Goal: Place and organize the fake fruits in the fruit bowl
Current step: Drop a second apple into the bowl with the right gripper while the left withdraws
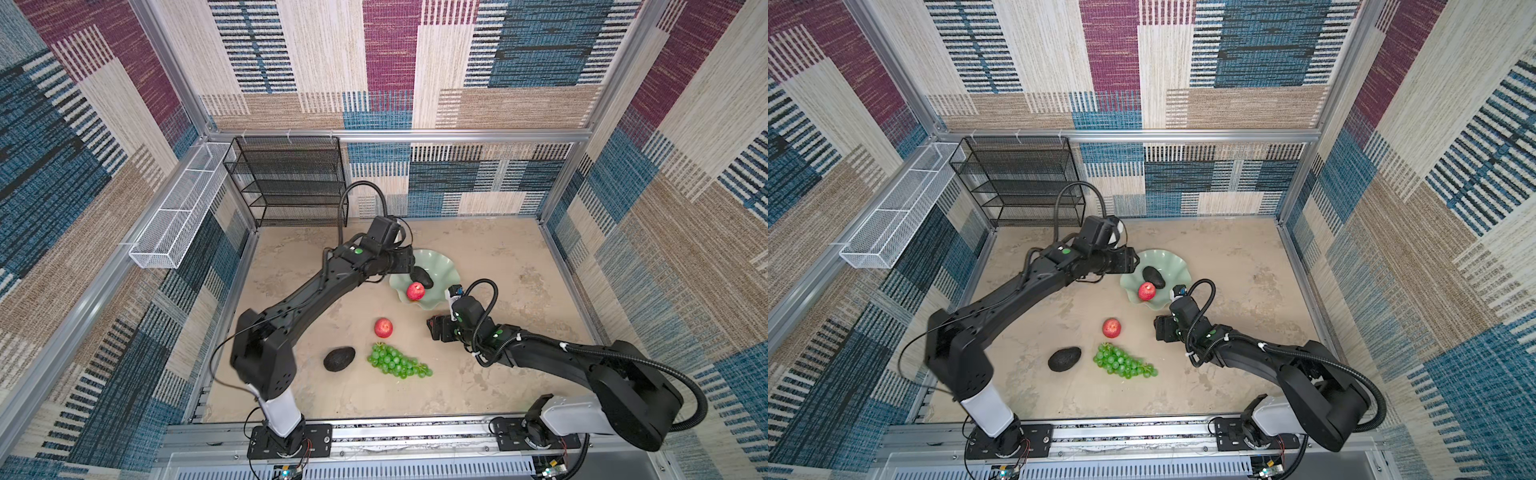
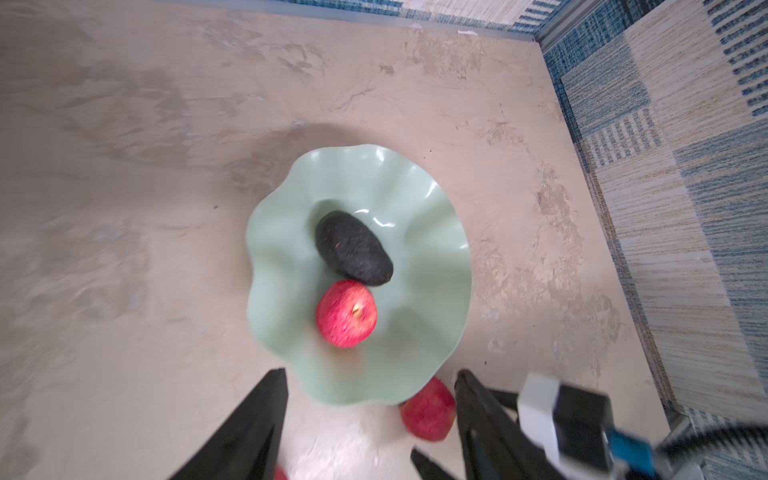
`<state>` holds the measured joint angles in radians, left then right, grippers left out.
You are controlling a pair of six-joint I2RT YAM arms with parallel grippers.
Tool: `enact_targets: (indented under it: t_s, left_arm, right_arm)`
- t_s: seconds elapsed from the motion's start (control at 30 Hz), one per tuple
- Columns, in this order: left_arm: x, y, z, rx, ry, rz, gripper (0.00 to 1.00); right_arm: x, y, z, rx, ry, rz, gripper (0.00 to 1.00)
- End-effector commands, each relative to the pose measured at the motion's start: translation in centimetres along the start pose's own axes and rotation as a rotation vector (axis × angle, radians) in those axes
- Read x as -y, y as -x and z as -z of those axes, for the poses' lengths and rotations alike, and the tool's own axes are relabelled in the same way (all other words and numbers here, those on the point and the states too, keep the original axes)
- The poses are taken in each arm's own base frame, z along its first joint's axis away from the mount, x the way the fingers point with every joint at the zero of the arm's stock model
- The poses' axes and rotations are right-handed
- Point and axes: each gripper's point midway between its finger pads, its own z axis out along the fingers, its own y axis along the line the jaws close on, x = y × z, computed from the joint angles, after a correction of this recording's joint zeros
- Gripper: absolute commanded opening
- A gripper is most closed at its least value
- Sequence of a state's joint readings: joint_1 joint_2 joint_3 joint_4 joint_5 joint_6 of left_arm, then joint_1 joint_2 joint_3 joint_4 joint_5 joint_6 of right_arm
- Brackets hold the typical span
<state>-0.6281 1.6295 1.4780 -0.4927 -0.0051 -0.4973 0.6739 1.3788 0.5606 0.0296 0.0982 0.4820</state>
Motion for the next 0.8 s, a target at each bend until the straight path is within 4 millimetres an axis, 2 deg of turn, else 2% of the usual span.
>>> enact_targets:
  t_s: [0.0,0.1,0.17,0.23,0.33,0.4,0.47,0.57,0.67,0.77]
  left_arm:
    - [-3.2,1.8,4.8,0.249,0.094,0.035,0.74]
    - [-6.7,-0.9,7.9,0.313,0.172,0.066,0.78]
    - [-8.9,-3.0,9.0,0.329,0.217,0.087,0.80]
    - [-10.4,-4.7,9.9,0.344,0.232,0.105,0.81]
    - [-11.9,-6.6,9.9,0.341,0.239,0.129,0.83]
    - [-12.2,-7.4,9.7,0.322,0.241,0.130,0.83]
    - [-12.4,-7.9,9.3,0.293,0.245,0.127,0.83]
    - [-12.0,-8.3,8.4,0.250,0.224,0.121,0.83]
    - [-11.4,-8.6,7.7,0.211,0.196,0.135,0.83]
    - [-10.7,-8.8,7.7,0.176,0.165,0.142,0.82]
  right_arm:
    - [0.2,1.3,-0.8,0.055,-0.034,-0.020,0.73]
    - [0.8,0.6,-1.3,0.037,-0.056,-0.014,0.60]
    - [1.1,0.1,-1.2,0.024,-0.066,-0.013,0.52]
    - [1.5,-0.5,-0.4,0.018,-0.080,-0.014,0.49]
    - [2.2,-0.5,2.1,0.036,-0.096,-0.031,0.48]
    - [2.3,0.6,4.4,0.082,-0.099,-0.040,0.47]
    - [2.2,2.5,6.6,0.154,-0.098,-0.042,0.47]
    - [1.2,6.5,8.7,0.254,-0.076,-0.016,0.48]
    - [0.3,10.2,7.8,0.279,-0.055,0.037,0.48]
    - [-0.8,12.5,4.8,0.247,-0.053,0.104,0.48]
